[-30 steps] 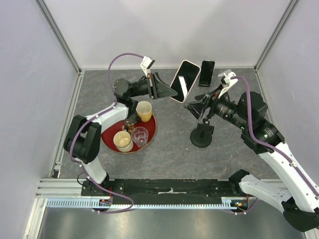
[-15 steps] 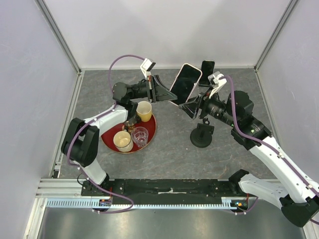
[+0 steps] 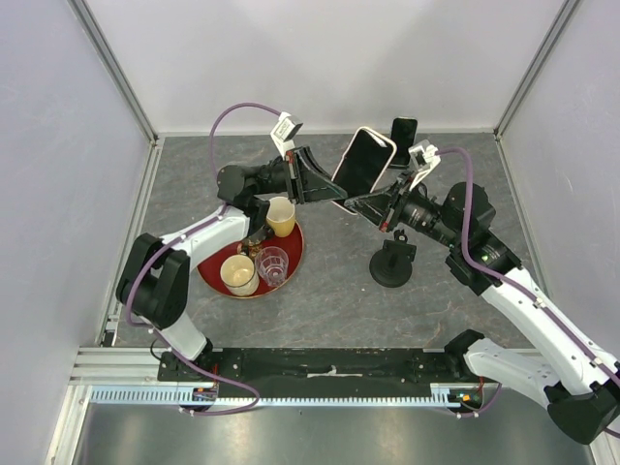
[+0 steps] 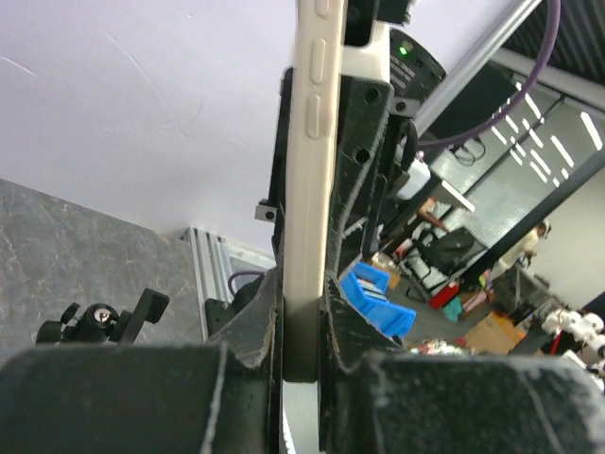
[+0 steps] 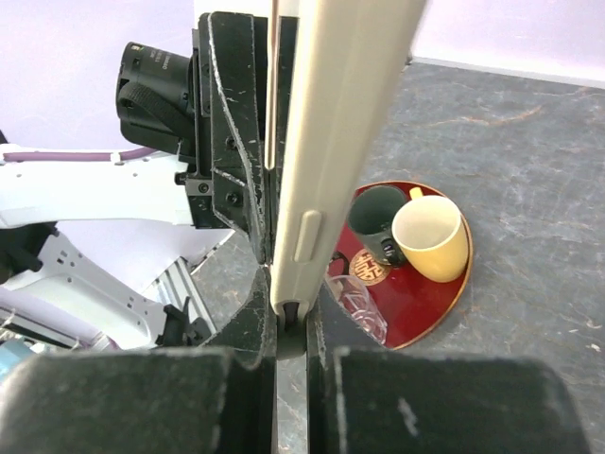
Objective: Place the phone on the phone stand
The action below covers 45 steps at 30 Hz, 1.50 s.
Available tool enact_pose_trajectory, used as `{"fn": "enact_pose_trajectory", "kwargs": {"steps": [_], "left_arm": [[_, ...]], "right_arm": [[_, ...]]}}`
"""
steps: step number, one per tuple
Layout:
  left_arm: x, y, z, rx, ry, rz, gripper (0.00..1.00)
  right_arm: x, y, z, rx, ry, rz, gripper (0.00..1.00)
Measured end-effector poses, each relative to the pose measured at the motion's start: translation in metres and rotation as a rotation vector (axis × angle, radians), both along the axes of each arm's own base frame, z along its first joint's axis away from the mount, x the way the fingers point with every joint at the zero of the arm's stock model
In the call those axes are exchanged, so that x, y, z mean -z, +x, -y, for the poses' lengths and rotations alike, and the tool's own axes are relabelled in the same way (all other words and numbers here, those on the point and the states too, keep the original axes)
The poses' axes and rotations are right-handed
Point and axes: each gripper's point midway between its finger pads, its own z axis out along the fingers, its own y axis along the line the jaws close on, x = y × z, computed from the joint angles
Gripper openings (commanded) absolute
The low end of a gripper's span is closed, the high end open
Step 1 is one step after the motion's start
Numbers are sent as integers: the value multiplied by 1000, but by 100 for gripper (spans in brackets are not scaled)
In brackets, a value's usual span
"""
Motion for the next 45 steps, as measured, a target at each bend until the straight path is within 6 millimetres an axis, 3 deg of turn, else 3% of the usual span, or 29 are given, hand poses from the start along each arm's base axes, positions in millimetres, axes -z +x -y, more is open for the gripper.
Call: {"fn": "enact_pose_trajectory", "kwargs": {"steps": [1, 2, 5, 8, 12, 16, 23, 28, 33, 40, 42, 45], "left_arm": [[-2, -2, -1, -2, -11, 27, 17], [-5, -3, -2, -4, -17, 43, 36], [-11, -7, -2, -14, -34, 74, 55], [-18, -15, -2, -33, -53, 129, 61], [-18, -18, -7, -118, -14, 122, 63], [-35, -27, -19, -231, 24, 146, 66], [-59, -65, -49, -323, 65, 204, 70], [-44, -71, -41, -313, 148, 155, 70], [-23, -74, -26, -277, 227, 102, 68], [-9, -79, -19, -242, 273, 85, 50], [-10, -80, -18, -231, 278, 86, 50], [-17, -81, -16, -212, 279, 96, 59]], "right_arm": [[-1, -2, -1, -12, 9, -4, 0], [-3, -3, -1, -20, 15, -3, 0], [-4, -6, -3, -42, 16, 21, 0], [15, -10, -4, -62, -21, 12, 0], [26, -22, -3, -108, -62, 4, 0], [29, -43, -3, -190, -79, -2, 0], [32, -87, -1, -366, -84, -23, 0], [35, -111, 2, -460, -73, -33, 0], [36, -121, 2, -513, -69, -35, 0], [39, -127, 0, -562, -72, -51, 0], [39, -127, 0, -564, -72, -52, 0], [41, -129, 1, -579, -77, -49, 0]]}}
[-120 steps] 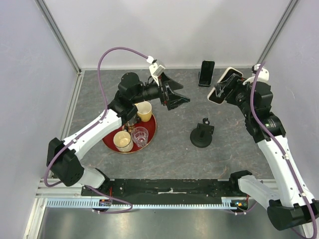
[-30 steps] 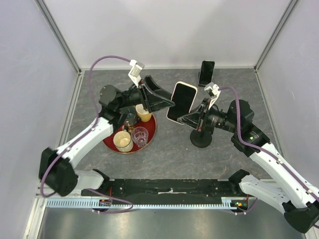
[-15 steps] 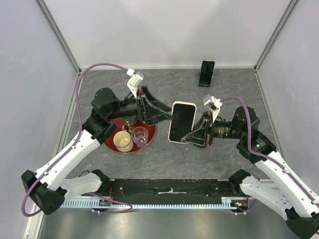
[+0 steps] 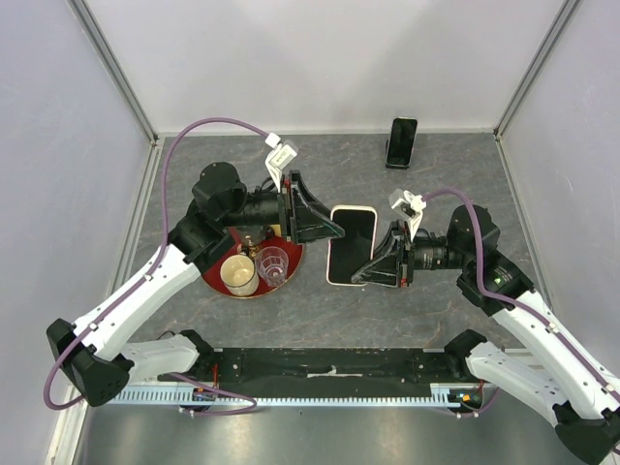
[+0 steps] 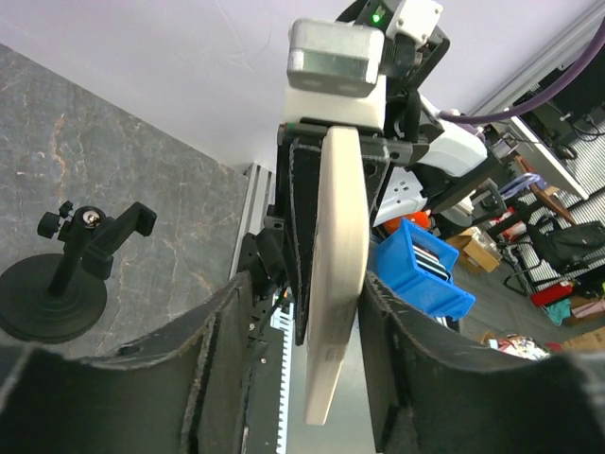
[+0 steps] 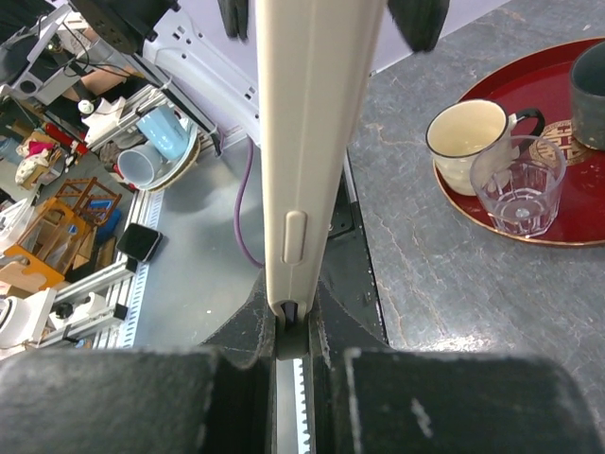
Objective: Place the phone on the phone stand
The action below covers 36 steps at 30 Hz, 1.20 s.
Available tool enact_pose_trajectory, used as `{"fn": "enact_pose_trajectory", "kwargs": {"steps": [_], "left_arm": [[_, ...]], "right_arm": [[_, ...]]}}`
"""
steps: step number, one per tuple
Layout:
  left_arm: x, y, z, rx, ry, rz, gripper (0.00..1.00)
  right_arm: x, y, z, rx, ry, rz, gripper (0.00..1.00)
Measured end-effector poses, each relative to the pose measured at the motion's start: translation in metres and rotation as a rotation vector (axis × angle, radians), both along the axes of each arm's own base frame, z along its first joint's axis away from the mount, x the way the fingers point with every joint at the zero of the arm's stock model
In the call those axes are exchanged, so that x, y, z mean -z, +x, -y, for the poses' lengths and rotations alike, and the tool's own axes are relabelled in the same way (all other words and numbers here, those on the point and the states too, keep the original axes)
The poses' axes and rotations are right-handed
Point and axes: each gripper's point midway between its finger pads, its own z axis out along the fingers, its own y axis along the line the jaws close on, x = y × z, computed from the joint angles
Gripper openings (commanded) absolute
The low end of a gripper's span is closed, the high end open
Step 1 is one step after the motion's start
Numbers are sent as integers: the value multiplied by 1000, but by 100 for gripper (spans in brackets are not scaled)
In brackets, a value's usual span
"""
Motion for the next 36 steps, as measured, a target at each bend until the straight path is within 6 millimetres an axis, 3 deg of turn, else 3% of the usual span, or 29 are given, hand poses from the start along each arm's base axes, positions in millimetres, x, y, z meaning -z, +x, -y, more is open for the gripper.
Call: {"fn": "enact_pose_trajectory", "kwargs": {"steps": [3, 8, 14, 20, 26, 29, 34, 36], "left_arm": [[-7, 1, 2, 2, 1, 11, 62], [-7, -2, 2, 9, 25, 6, 50], [-2, -6, 11, 32, 69, 0, 48], [8, -10, 16, 49, 109, -18, 35], [12, -9, 18, 54, 125, -28, 43], [14, -8, 21, 58, 133, -34, 41], [17, -8, 22, 65, 139, -38, 24], [16, -10, 22, 74, 137, -36, 8]], "right_arm": [[4, -2, 1, -11, -14, -2, 0], [10, -4, 2, -15, -34, -11, 0], [13, -5, 3, -16, -44, -14, 0], [17, -6, 3, -21, -55, -17, 0], [22, -9, 3, -32, -73, -29, 0], [25, -9, 2, -33, -82, -32, 0], [27, -10, 2, -36, -89, -35, 0], [28, -10, 2, -35, -95, -40, 0]]}}
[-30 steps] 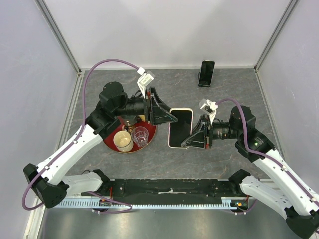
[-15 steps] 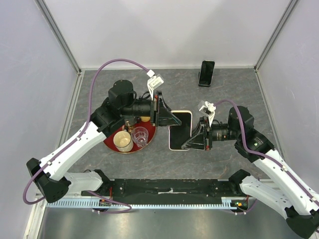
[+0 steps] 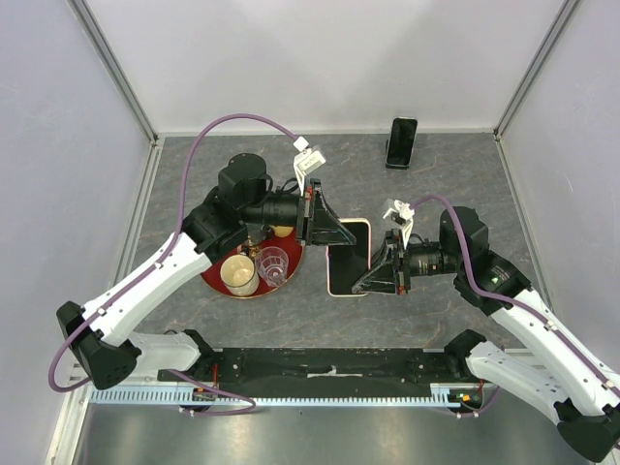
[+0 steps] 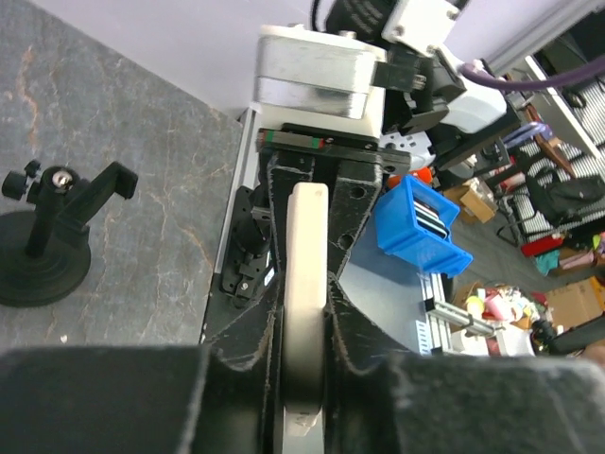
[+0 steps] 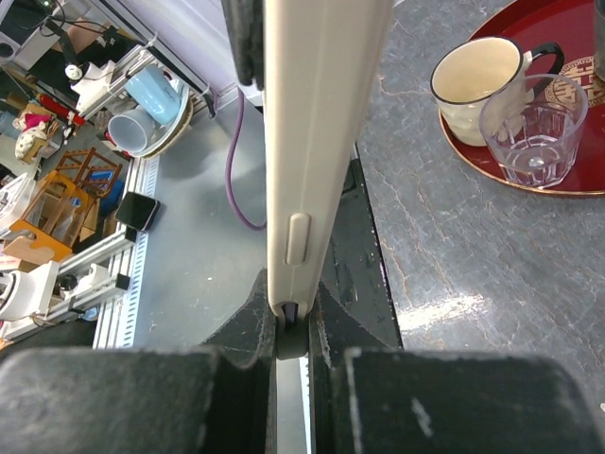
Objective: Place the phone on the phone stand
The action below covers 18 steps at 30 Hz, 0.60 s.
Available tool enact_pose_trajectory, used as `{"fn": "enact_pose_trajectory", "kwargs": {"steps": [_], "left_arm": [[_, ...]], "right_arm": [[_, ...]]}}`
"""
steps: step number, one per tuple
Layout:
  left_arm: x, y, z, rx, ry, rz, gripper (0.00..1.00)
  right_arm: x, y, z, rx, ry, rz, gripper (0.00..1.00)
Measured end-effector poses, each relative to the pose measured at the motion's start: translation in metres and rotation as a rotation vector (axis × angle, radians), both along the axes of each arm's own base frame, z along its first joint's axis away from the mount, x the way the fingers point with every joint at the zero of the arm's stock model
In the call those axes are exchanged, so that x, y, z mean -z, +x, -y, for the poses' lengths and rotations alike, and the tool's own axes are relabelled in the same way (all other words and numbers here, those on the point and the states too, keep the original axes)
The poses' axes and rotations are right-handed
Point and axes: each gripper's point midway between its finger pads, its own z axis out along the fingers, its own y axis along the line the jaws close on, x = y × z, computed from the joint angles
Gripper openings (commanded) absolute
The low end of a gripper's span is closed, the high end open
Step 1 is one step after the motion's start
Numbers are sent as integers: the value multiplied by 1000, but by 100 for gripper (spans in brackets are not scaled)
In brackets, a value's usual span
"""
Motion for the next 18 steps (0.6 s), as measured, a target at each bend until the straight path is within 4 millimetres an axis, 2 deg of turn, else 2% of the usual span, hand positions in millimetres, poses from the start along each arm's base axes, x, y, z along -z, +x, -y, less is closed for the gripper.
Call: {"fn": "enact_pose_trajectory", "kwargs": {"steps": [1, 2, 3, 4, 5, 7, 8, 10, 11, 15, 18], "left_arm": [[0, -1, 0, 6, -1, 2, 2], [-1, -2, 0, 13, -3, 11, 2], [-1, -3, 0, 15, -3, 15, 2], [-1, -3, 0, 17, -3, 16, 2], [-1, -3, 0, 16, -2, 18, 2], [2, 0, 0, -1, 9, 20, 2], [4, 1, 0, -15, 20, 16, 2], [13, 6, -2, -56, 55, 0, 2], [18, 10, -4, -89, 79, -11, 2], [28, 22, -17, -219, 147, -19, 2], [24, 29, -36, -337, 169, 10, 2]], "right_arm": [[0, 0, 0, 1, -1, -1, 0], [1, -1, 0, -1, -2, -4, 2], [1, -1, 0, 0, -3, -4, 9], [1, -1, 0, -1, -5, -4, 20], [2, 0, 0, 2, -7, -5, 42], [4, 2, 0, 18, -17, -6, 61], [5, 5, 0, 34, -24, 0, 76], [9, 11, 0, 64, -37, 9, 86], [11, 16, 1, 91, -49, 18, 98], [23, 38, 6, 223, -110, 31, 98], [36, 58, 17, 357, -179, 28, 98]]}}
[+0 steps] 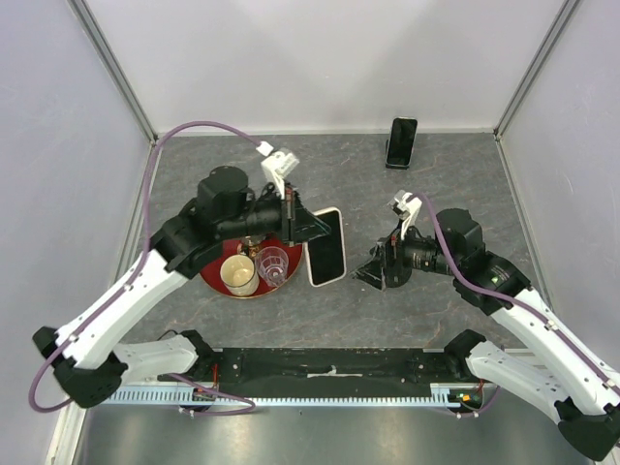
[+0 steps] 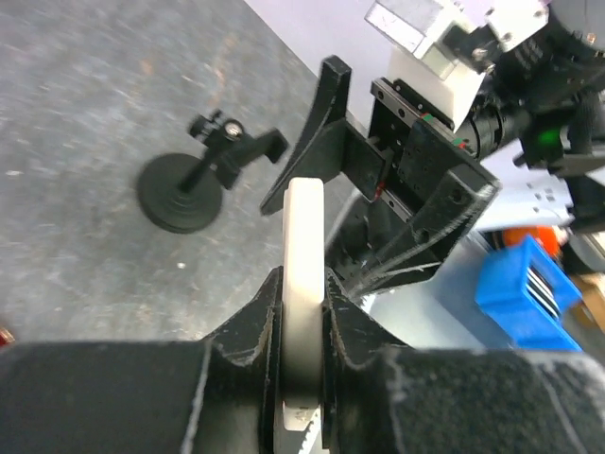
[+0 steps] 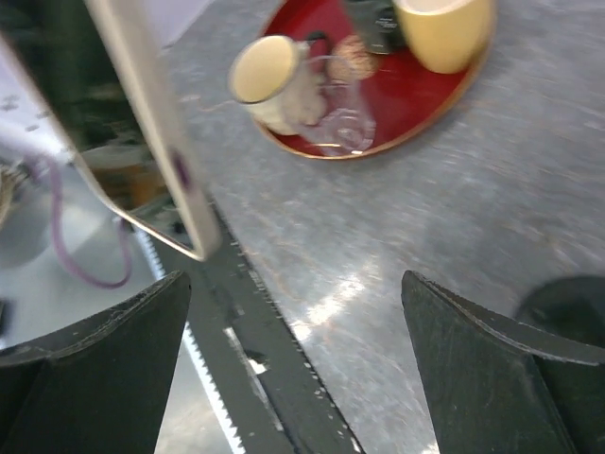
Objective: Place the phone on the phone stand
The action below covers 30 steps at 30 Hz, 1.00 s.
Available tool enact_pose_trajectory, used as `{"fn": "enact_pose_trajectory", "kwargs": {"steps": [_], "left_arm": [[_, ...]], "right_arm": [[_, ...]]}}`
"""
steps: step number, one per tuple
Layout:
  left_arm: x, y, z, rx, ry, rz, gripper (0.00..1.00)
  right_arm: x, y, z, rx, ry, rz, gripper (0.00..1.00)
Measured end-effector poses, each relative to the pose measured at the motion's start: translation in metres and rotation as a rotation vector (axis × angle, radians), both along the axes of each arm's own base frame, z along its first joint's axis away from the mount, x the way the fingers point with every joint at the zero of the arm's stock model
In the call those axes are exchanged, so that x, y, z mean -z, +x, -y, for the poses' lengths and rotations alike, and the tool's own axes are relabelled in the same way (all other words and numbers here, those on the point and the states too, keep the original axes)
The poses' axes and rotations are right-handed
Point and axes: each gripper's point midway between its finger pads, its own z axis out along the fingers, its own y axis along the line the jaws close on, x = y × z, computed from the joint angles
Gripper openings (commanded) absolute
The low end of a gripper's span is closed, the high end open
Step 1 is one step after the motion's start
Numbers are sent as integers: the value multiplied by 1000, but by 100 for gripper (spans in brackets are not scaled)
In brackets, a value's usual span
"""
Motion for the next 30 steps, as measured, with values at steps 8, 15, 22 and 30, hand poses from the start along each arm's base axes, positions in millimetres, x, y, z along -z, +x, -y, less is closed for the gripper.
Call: {"fn": "enact_pose_trajectory", "kwargs": {"steps": [8, 15, 22, 30], "left_arm": [[-41, 8, -50, -238, -50, 153, 2], [-29, 9, -46, -228, -49, 150, 2], [-13, 5, -18, -96, -60, 108, 2], [-7, -3, 10, 50, -107, 59, 2]], "right_arm": [[1, 42, 66, 488, -93, 73, 98], [6, 41, 127, 810, -176, 3, 90], [45, 39, 136, 901, -329, -176, 44], [59, 42, 134, 901, -383, -209, 43]]}}
